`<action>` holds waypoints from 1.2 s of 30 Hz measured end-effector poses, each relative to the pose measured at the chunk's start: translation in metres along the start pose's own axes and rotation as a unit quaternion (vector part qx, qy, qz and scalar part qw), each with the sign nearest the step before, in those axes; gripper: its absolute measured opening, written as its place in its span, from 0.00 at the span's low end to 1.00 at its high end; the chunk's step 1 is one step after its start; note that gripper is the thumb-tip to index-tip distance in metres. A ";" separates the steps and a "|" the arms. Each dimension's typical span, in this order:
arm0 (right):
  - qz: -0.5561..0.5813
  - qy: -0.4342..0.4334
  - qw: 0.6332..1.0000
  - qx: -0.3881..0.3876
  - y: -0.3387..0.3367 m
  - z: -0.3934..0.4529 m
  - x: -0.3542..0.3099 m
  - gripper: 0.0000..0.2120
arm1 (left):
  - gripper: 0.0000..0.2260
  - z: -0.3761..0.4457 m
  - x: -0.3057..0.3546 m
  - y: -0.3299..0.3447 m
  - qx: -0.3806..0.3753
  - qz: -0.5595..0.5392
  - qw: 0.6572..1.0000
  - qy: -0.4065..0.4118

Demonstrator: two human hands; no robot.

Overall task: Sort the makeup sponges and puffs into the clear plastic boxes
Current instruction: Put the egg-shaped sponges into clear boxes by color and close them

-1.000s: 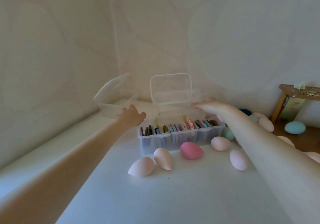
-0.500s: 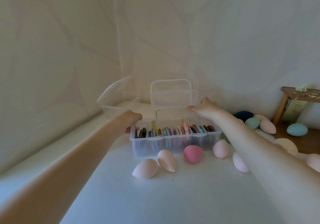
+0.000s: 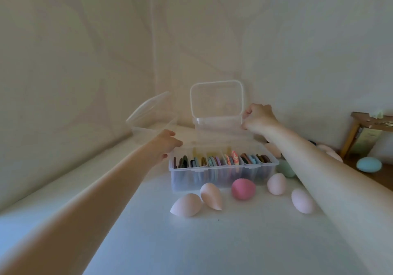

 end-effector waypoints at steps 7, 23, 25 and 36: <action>0.054 -0.048 0.989 0.130 -0.056 -0.021 0.001 0.13 | 0.43 -0.005 0.012 0.001 0.051 -0.032 0.992 0.111; -0.002 0.045 0.933 0.357 -0.093 -0.041 0.031 0.10 | 0.13 -0.035 0.046 -0.015 0.148 0.148 0.931 0.298; -0.007 0.040 0.936 0.348 -0.092 -0.042 0.032 0.10 | 0.12 -0.045 0.053 -0.008 0.140 0.200 0.912 0.329; -0.009 -0.010 0.966 0.259 -0.062 -0.039 0.035 0.07 | 0.21 -0.067 0.050 0.059 -0.007 0.608 0.704 0.367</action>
Point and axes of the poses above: each hand's wrist, its own z-axis towards the middle knuckle, its own y-axis out of the palm, x = y × z, the point moved 3 cm from there along z, towards the middle knuckle, and after that the axes turned 6 degrees about -x, right-handed, at the moved point
